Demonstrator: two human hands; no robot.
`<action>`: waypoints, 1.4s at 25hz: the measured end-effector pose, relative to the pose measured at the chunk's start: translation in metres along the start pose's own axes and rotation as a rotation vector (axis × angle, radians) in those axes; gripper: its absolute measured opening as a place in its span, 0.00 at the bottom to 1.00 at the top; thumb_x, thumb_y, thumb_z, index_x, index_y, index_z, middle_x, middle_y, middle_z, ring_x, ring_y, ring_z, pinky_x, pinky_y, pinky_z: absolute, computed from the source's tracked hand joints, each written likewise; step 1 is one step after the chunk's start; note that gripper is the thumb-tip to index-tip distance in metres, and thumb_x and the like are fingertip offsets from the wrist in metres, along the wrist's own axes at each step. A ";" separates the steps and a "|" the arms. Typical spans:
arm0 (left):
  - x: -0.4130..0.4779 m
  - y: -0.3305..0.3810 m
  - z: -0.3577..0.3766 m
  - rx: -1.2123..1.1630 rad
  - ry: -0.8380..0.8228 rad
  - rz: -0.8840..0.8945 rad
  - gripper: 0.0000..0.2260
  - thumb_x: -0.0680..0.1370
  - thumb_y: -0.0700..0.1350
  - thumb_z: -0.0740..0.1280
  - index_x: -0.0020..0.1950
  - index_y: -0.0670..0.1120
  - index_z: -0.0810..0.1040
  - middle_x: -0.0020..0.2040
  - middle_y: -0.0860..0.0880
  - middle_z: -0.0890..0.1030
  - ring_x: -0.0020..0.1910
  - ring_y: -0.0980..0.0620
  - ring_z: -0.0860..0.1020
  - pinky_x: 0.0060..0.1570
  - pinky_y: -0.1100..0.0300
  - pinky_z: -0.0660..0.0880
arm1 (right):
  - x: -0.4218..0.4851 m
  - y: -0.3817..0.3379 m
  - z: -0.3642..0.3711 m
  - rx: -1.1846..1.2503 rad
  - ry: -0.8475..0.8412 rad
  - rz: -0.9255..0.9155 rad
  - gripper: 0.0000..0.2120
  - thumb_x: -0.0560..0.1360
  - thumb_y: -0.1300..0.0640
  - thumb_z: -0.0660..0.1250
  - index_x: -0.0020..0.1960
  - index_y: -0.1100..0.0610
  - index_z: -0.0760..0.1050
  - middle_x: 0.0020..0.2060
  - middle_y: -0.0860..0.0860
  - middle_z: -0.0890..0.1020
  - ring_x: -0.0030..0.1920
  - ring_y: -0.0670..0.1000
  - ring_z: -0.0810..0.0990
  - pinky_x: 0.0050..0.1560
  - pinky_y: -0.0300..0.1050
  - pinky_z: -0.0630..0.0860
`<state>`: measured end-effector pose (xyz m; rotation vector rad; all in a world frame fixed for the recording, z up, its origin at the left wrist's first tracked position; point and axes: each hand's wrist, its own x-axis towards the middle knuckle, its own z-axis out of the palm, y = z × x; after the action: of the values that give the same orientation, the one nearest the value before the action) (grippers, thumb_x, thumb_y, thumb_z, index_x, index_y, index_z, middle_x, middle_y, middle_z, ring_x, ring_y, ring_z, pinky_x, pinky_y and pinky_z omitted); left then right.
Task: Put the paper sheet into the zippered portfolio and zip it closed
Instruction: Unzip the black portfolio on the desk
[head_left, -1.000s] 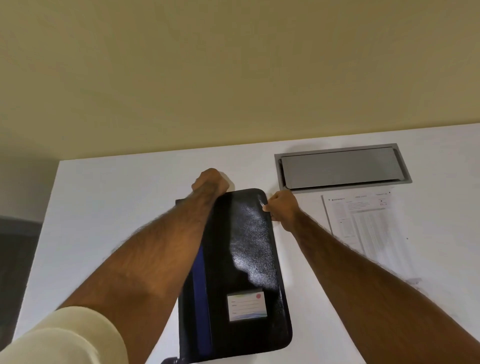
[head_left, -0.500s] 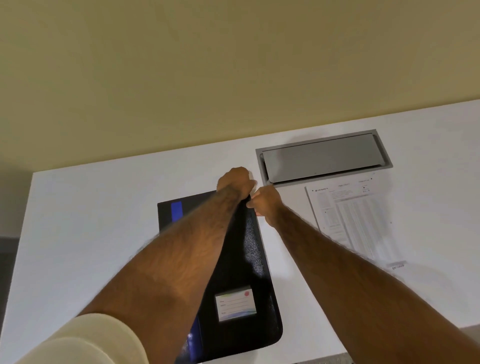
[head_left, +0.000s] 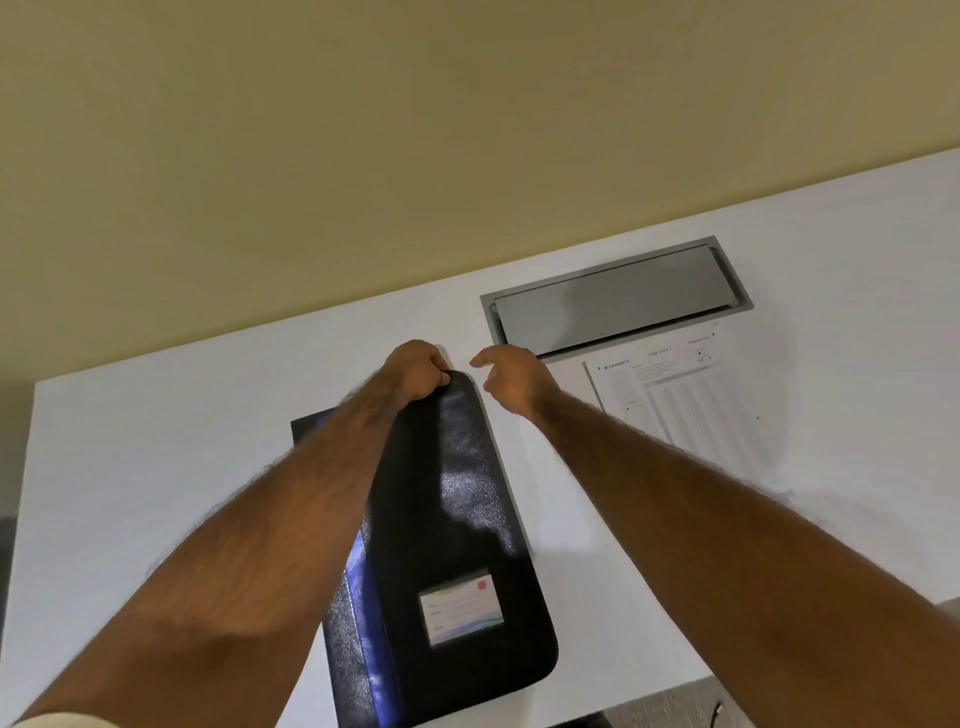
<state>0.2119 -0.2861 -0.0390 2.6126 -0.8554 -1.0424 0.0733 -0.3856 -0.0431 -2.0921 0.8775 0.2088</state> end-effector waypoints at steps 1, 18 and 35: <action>-0.001 0.000 -0.001 -0.018 0.004 0.001 0.05 0.76 0.42 0.73 0.51 0.44 0.85 0.52 0.45 0.83 0.47 0.49 0.75 0.48 0.59 0.69 | 0.002 -0.001 0.000 -0.059 -0.026 -0.039 0.17 0.77 0.65 0.68 0.63 0.54 0.78 0.63 0.53 0.80 0.58 0.55 0.81 0.59 0.45 0.77; -0.011 -0.006 -0.021 -0.129 -0.028 0.056 0.05 0.75 0.35 0.72 0.50 0.40 0.84 0.51 0.42 0.84 0.47 0.48 0.78 0.53 0.54 0.76 | 0.002 -0.012 0.023 0.010 0.071 -0.042 0.10 0.76 0.62 0.68 0.55 0.56 0.84 0.53 0.52 0.85 0.49 0.54 0.82 0.53 0.47 0.80; -0.003 -0.006 -0.019 -0.149 -0.019 0.048 0.05 0.76 0.36 0.71 0.50 0.43 0.83 0.55 0.42 0.83 0.50 0.48 0.77 0.50 0.59 0.72 | -0.059 0.034 0.041 -0.242 0.174 -0.092 0.05 0.76 0.59 0.70 0.49 0.55 0.84 0.43 0.51 0.85 0.39 0.49 0.82 0.43 0.36 0.72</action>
<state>0.2255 -0.2800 -0.0256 2.4512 -0.8070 -1.0757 0.0136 -0.3376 -0.0656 -2.3996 0.8916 0.0876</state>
